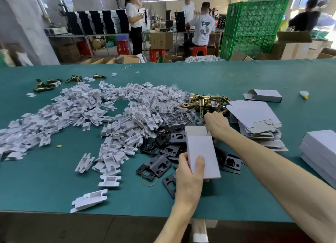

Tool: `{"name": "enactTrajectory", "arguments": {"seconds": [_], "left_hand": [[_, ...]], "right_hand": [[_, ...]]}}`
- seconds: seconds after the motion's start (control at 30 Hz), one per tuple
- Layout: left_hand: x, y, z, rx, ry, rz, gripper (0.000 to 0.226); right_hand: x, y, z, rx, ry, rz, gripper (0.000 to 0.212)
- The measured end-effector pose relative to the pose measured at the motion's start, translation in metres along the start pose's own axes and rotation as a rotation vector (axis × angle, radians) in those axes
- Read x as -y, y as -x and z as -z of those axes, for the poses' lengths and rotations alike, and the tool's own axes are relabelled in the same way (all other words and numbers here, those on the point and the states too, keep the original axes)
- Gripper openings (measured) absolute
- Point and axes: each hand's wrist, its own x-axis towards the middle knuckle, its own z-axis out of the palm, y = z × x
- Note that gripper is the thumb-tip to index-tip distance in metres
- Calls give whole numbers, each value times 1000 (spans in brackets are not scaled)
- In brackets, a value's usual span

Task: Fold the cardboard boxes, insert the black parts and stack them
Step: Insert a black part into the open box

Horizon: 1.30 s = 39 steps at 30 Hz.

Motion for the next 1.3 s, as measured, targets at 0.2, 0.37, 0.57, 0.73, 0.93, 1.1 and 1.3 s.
{"name": "enactTrajectory", "arguments": {"seconds": [0.2,0.37,0.57,0.73,0.93,1.1,1.3], "left_hand": [[-1,0,0,-4,5,-3,13],[1,0,-1,-8,19,-6,14],[4,-1,-1,9,8,-24,15],[5,1,0,22,-5,-17,16],[5,2,0,54,19,-9,21],[4,4,-1,96,-5,-61,21],[0,7,0,144,32,-61,28]], "right_hand": [[-1,-2,-2,-54,4,-26,18],[-2,-4,0,-66,-28,-68,46],[0,4,30,-55,-78,-54,1],[5,17,55,-81,-141,13,34],[-14,45,68,-21,-268,51,40],[-37,72,92,-179,-426,44,35],[-50,117,131,-448,-619,197,13]]}}
